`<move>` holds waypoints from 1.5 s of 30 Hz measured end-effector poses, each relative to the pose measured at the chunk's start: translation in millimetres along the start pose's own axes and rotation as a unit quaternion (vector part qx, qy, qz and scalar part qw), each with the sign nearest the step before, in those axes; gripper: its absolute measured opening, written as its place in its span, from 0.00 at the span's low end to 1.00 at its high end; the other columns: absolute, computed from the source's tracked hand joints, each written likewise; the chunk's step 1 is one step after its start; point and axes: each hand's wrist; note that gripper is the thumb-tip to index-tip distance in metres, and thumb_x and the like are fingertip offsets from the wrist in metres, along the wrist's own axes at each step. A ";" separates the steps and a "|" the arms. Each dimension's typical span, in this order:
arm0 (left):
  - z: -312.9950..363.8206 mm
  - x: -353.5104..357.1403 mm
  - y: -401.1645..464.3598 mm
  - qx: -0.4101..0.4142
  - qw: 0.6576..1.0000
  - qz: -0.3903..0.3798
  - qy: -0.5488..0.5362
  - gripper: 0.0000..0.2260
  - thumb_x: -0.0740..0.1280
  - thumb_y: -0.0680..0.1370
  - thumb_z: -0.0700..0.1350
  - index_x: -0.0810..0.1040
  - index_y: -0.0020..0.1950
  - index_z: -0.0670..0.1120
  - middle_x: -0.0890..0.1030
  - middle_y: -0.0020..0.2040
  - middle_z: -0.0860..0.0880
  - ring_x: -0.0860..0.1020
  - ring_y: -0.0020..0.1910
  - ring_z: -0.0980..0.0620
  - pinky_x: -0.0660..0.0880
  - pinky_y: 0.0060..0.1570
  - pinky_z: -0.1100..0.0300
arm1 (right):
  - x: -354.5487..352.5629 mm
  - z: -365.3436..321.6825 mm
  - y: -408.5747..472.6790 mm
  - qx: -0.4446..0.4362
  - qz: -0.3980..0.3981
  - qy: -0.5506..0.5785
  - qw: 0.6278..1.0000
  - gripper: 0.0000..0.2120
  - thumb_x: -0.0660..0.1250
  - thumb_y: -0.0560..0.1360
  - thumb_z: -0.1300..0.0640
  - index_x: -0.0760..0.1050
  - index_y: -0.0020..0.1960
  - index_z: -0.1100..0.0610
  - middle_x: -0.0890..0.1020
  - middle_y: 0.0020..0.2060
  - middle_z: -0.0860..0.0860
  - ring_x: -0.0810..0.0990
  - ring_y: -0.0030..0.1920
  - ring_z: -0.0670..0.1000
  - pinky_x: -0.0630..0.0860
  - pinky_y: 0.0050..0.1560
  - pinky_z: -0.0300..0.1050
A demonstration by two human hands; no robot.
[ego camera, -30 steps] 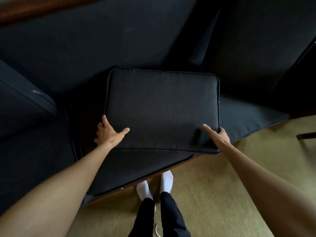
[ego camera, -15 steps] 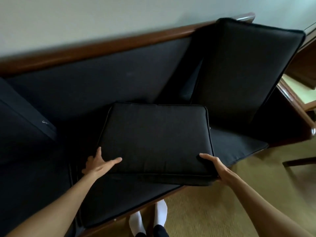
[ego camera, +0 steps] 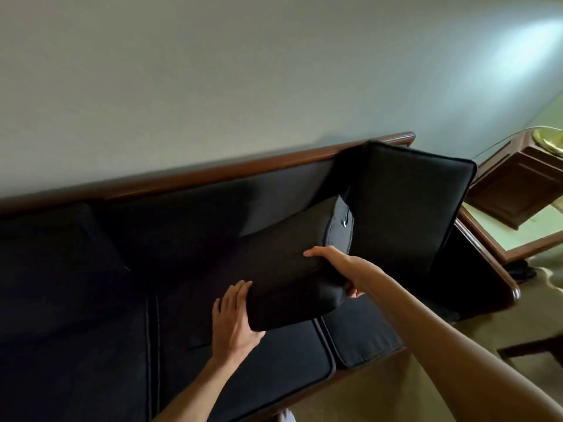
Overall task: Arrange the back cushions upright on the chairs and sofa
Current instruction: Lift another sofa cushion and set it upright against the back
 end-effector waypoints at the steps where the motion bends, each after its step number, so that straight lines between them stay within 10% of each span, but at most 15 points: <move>1: -0.2 -2.7 2.3 -0.012 1.000 0.017 -0.024 0.48 0.81 0.54 0.52 0.63 0.71 0.50 0.75 0.66 0.47 0.76 0.63 0.45 0.73 0.59 0.41 | 3.9 -5.3 -6.6 -0.036 0.021 -0.038 0.998 0.49 0.70 0.57 0.26 0.72 0.66 0.58 0.76 0.61 0.57 0.77 0.55 0.58 0.74 0.55 0.49; 5: -14.7 -28.9 23.7 -0.028 0.998 0.036 -0.036 0.44 0.81 0.55 0.50 0.67 0.68 0.48 0.78 0.61 0.48 0.79 0.57 0.45 0.77 0.54 0.43 | 19.8 0.2 -35.2 -0.310 0.132 -0.217 0.916 0.61 0.62 0.56 0.18 0.42 0.79 0.44 0.59 0.76 0.59 0.61 0.74 0.61 0.64 0.70 0.63; 8: -14.6 -46.2 48.0 -0.021 0.999 0.026 -0.019 0.43 0.80 0.58 0.53 0.67 0.69 0.49 0.78 0.61 0.49 0.79 0.56 0.47 0.78 0.53 0.43 | 40.1 -4.8 -37.1 -0.557 0.216 -0.469 0.651 0.64 0.71 0.56 0.27 0.37 0.79 0.44 0.38 0.79 0.56 0.41 0.78 0.62 0.49 0.70 0.75; 11: -2.8 -53.5 65.9 -0.009 0.999 0.022 -0.022 0.39 0.79 0.60 0.53 0.68 0.68 0.53 0.79 0.59 0.54 0.80 0.54 0.52 0.78 0.55 0.45 | 65.4 -10.9 -5.8 -0.489 0.255 -0.709 0.440 0.47 0.69 0.73 0.43 0.43 0.79 0.55 0.49 0.78 0.62 0.47 0.78 0.65 0.40 0.67 0.80; 16: 7.8 -52.6 86.8 0.016 1.000 0.009 -0.025 0.35 0.77 0.60 0.50 0.69 0.65 0.56 0.79 0.57 0.58 0.79 0.54 0.54 0.77 0.55 0.45 | 57.8 -29.0 24.3 -0.440 0.233 -0.726 0.474 0.41 0.77 0.61 0.45 0.66 0.66 0.61 0.76 0.57 0.57 0.75 0.57 0.59 0.67 0.66 0.64; 22: -10.2 -41.8 74.4 -0.008 0.999 0.011 0.042 0.48 0.77 0.58 0.56 0.59 0.75 0.54 0.68 0.70 0.53 0.68 0.69 0.53 0.65 0.67 0.41 | 36.6 -48.1 28.0 -0.517 0.210 -0.667 0.494 0.40 0.80 0.53 0.45 0.71 0.59 0.57 0.78 0.50 0.52 0.76 0.52 0.54 0.69 0.61 0.56; 33: -34.5 -126.7 114.0 0.014 0.995 -0.017 0.100 0.41 0.75 0.58 0.55 0.65 0.70 0.54 0.75 0.61 0.54 0.73 0.59 0.51 0.65 0.62 0.47 | 2.9 -108.6 18.1 -0.549 0.188 -0.586 0.565 0.37 0.73 0.56 0.42 0.68 0.62 0.50 0.77 0.53 0.46 0.73 0.55 0.52 0.67 0.58 0.54; 45: -46.4 -83.7 74.0 -0.007 0.982 -0.107 0.156 0.42 0.74 0.58 0.56 0.66 0.71 0.54 0.75 0.61 0.56 0.72 0.59 0.52 0.63 0.59 0.48 | 37.3 -23.1 113.5 -0.475 0.087 -0.564 0.670 0.45 0.73 0.58 0.45 0.60 0.72 0.49 0.71 0.64 0.45 0.70 0.65 0.50 0.62 0.68 0.56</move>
Point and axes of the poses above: each hand's wrist, its own y-axis towards the middle knuckle, its own x-axis out of the palm, z = x × y
